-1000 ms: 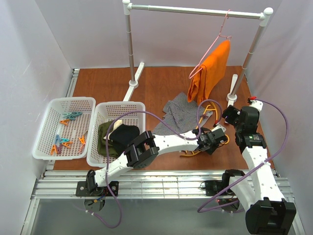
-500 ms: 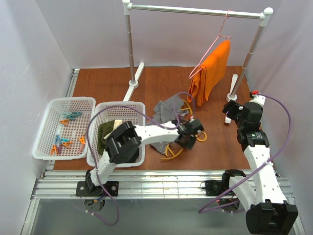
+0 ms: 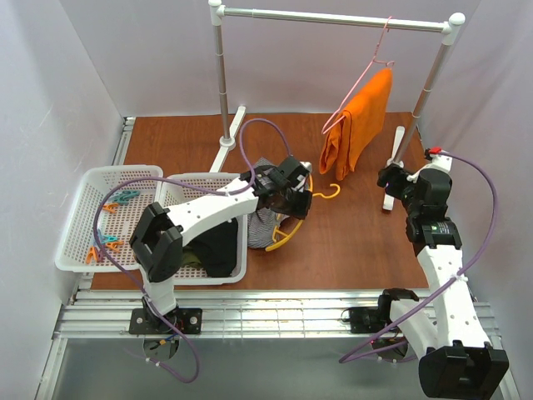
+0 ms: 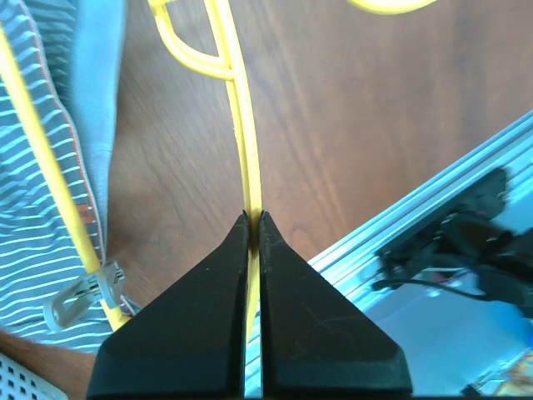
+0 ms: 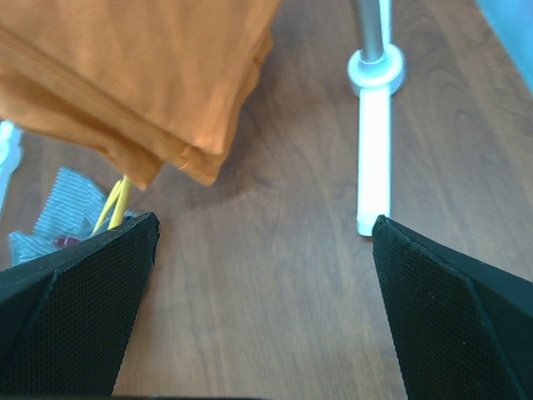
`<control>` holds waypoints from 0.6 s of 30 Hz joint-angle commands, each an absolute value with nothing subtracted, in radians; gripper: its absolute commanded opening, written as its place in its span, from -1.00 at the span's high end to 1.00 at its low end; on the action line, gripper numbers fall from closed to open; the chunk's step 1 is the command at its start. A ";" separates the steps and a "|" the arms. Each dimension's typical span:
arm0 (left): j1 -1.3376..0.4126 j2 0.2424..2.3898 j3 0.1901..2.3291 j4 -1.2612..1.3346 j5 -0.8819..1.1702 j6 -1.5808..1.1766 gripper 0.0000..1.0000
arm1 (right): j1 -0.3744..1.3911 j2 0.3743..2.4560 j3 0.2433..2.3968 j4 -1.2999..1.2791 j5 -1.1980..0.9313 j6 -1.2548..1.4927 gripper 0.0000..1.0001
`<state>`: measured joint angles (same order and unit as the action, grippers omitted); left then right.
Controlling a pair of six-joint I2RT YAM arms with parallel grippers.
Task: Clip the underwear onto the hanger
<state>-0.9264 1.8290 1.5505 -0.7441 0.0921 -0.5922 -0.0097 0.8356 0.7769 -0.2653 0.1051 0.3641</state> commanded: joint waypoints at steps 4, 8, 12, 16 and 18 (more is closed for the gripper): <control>-0.812 1.671 1.551 -0.695 0.167 -0.683 1.00 | -0.003 0.811 0.787 -0.206 -0.173 0.442 -0.83; -0.770 1.608 1.508 -0.588 0.227 -0.726 1.00 | 0.035 0.822 0.743 -0.132 -0.343 0.567 -0.83; -0.762 1.568 1.485 -0.477 0.273 -0.738 1.00 | 0.074 0.897 0.683 0.064 -0.507 0.742 -0.82; -0.753 1.545 1.465 -0.446 0.294 -0.729 1.00 | 0.130 1.001 0.693 0.204 -0.548 0.909 -0.81; -0.746 1.534 1.454 -0.430 0.301 -0.730 1.00 | 0.175 1.060 0.706 0.282 -0.546 0.954 -0.81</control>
